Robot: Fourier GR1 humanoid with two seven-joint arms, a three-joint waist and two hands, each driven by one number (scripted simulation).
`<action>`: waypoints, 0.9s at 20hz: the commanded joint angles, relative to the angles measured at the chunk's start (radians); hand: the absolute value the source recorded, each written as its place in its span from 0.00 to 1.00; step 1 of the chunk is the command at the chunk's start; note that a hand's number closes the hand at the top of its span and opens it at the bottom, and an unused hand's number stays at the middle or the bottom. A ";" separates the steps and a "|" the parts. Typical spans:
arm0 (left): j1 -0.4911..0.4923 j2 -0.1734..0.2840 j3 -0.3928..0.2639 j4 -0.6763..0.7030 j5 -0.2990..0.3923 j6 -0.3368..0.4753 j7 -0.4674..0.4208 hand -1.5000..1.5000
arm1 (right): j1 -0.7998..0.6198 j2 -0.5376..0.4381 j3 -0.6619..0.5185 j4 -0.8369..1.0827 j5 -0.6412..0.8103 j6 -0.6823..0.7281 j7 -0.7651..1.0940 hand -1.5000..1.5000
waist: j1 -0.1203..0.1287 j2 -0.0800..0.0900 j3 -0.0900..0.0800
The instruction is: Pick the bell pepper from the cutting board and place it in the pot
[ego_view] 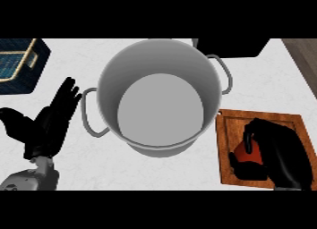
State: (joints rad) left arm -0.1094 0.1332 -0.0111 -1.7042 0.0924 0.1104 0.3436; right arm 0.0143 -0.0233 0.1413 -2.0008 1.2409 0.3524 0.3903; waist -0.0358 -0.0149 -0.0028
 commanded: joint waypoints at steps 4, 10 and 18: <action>-0.016 0.000 -0.019 -0.002 -0.011 -0.013 0.003 0.50 | -0.078 0.023 0.185 -0.416 0.048 0.158 0.167 1.00 | 0.024 0.007 0.001; -0.048 -0.029 -0.024 0.025 -0.012 -0.003 0.000 0.50 | -0.403 0.023 0.282 -0.392 -0.046 0.207 0.422 1.00 | 0.044 0.014 0.001; -0.008 -0.033 -0.035 -0.007 -0.016 -0.019 -0.016 0.50 | -0.760 0.023 0.224 -0.141 -0.261 0.170 0.710 1.00 | 0.049 0.013 0.002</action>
State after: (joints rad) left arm -0.1190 0.1096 -0.0373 -1.6848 0.0752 0.0915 0.3147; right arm -0.6137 -0.0026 0.3550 -2.2309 1.0701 0.5313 0.9155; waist 0.0123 -0.0020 -0.0018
